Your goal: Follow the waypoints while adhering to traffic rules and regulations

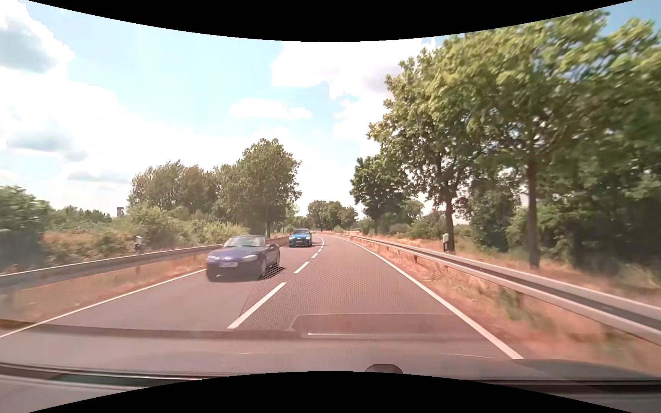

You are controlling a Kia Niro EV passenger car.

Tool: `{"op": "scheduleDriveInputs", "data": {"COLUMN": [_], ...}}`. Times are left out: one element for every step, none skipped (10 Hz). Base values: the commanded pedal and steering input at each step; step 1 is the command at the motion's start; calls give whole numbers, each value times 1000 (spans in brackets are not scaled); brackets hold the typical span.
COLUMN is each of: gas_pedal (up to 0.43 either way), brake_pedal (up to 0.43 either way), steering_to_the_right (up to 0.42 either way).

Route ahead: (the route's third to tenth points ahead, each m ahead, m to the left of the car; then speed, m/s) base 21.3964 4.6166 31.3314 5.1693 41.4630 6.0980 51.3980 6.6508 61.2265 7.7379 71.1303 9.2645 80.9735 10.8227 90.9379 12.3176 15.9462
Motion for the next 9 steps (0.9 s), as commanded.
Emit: {"op": "scheduleDriveInputs", "data": {"gas_pedal": [79,79,79,79,79,79,79,79,79], "brake_pedal": [0,0,0,0,0,0,0,0,0], "steering_to_the_right": [-13,-13,-13,-13,-13,-13,-14,-13,-13]}}
